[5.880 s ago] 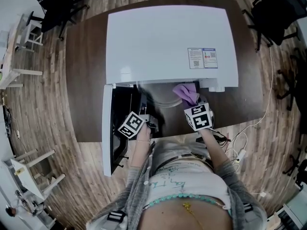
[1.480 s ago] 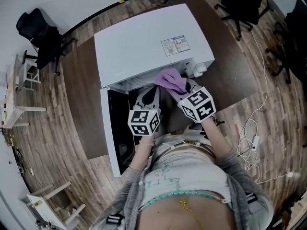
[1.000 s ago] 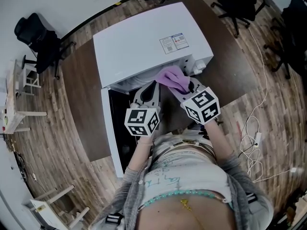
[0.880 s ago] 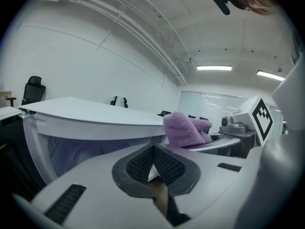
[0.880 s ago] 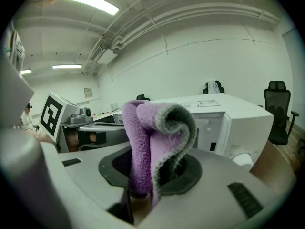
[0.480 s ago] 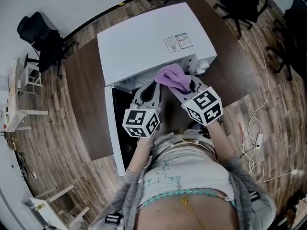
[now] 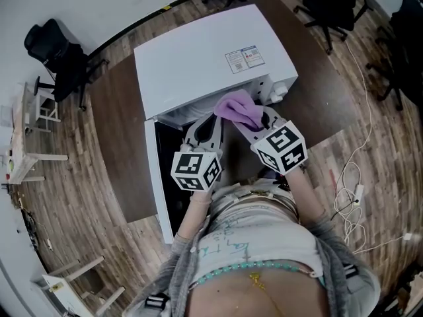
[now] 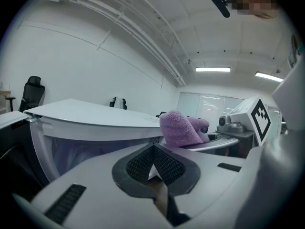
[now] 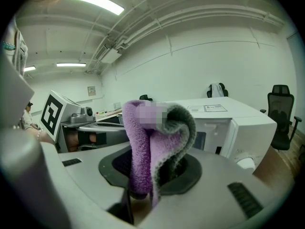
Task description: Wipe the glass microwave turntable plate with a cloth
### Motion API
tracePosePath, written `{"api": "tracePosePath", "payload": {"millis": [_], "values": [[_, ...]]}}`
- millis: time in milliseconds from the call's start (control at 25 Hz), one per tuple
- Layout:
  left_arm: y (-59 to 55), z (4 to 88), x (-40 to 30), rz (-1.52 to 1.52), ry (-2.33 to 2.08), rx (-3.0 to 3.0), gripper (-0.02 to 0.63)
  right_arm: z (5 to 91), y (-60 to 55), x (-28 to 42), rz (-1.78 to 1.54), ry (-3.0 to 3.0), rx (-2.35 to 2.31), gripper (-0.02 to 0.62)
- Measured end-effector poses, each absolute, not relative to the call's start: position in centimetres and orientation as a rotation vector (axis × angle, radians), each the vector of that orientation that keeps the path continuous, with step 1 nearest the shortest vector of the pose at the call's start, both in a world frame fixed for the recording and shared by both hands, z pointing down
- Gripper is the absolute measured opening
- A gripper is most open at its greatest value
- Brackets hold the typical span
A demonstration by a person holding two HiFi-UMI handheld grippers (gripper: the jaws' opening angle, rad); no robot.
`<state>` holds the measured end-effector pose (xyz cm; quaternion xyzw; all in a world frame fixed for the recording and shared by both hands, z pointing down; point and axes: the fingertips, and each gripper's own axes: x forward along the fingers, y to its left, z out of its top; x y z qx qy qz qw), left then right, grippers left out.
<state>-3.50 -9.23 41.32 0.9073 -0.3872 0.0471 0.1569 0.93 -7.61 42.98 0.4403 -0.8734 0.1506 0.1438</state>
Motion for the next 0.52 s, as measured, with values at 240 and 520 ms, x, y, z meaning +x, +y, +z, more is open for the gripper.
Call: {"api": "tracePosePath", "payload": {"millis": [240, 520], "values": [[-9.21, 41.72, -3.42, 0.145, -1.090, 2.593, 0.012, 43.47, -7.43, 0.82, 0.452, -2.512, 1.273, 0.121], [-9.45, 42.00, -3.53, 0.144, -1.089, 2.581, 0.012, 43.58, -7.51, 0.96, 0.463, -2.509, 1.276, 0.121]]}}
